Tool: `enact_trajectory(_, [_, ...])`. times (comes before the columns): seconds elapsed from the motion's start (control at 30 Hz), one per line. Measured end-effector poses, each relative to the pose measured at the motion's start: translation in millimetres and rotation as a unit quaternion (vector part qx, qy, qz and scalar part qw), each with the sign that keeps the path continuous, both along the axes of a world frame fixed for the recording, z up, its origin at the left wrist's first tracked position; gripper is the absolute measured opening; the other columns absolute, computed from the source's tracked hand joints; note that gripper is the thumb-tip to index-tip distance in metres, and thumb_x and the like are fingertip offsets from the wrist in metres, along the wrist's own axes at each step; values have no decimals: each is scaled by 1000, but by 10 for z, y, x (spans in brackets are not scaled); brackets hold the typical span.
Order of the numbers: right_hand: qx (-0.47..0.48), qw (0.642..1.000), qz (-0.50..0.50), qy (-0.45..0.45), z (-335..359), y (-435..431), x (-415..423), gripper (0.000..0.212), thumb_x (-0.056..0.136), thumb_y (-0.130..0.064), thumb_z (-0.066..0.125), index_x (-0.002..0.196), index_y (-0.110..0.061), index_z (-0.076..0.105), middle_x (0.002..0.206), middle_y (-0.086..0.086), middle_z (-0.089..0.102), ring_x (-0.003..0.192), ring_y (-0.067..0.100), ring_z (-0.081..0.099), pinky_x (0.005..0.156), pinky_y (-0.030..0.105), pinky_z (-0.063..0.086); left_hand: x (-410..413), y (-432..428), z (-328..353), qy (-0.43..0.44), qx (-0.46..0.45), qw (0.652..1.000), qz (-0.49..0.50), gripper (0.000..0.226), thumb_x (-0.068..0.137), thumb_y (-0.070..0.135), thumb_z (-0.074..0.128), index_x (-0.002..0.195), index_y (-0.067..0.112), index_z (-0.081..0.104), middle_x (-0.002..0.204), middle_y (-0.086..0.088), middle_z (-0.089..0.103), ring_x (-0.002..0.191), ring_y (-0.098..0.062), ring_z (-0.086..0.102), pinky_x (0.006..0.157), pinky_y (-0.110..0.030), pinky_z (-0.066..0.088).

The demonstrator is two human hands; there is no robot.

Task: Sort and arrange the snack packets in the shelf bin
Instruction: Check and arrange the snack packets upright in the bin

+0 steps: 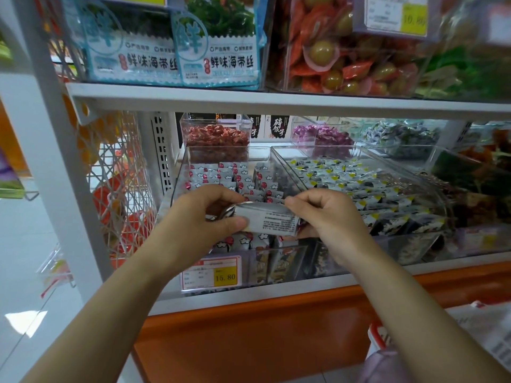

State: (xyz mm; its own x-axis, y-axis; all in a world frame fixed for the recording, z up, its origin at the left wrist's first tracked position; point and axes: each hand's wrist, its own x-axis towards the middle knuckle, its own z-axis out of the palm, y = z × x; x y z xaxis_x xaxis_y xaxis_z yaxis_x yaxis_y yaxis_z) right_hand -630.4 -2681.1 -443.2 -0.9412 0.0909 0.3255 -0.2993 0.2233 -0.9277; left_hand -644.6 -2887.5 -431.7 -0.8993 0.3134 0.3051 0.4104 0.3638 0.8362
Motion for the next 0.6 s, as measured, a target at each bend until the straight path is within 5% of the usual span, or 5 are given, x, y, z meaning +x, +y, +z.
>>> enact_trajectory(0.23, [-67,997,32,7,-72,-46,3,12,87,-19,61,89,-13,72,86,6,73,80,20,71,65,28,59,-72,20,-61,33,10,997,66,23,88,25,59,111,28,63,93,10,68,80,-7,66,69,-22,57])
enact_trajectory(0.37, [16,999,30,40,-92,-101,-16,35,80,-17,69,111,-30,62,106,6,68,95,22,67,87,35,54,-141,80,-76,30,98,990,96,28,90,20,56,117,14,63,86,10,67,74,0,67,63,-12,53])
enact_trajectory(0.43, [5,998,20,63,-55,-142,-39,33,82,-11,67,109,-30,61,100,9,68,86,17,69,77,26,57,-170,110,-80,26,115,988,103,32,92,22,54,122,12,60,92,8,67,75,-1,66,64,-16,55])
enact_trajectory(0.53, [-41,994,-43,88,46,-139,-162,25,83,-9,66,107,-16,64,90,3,67,74,13,70,63,17,55,-261,97,-88,93,1,984,151,41,96,33,43,135,19,46,117,-2,63,94,-13,62,82,-32,51])
enact_trajectory(0.6, [-24,991,-89,94,113,-127,-296,22,82,-9,68,103,-11,62,89,3,65,77,19,69,66,22,57,-315,95,-100,131,-127,972,147,45,98,33,39,140,18,38,132,-7,53,110,-20,53,88,-28,39])
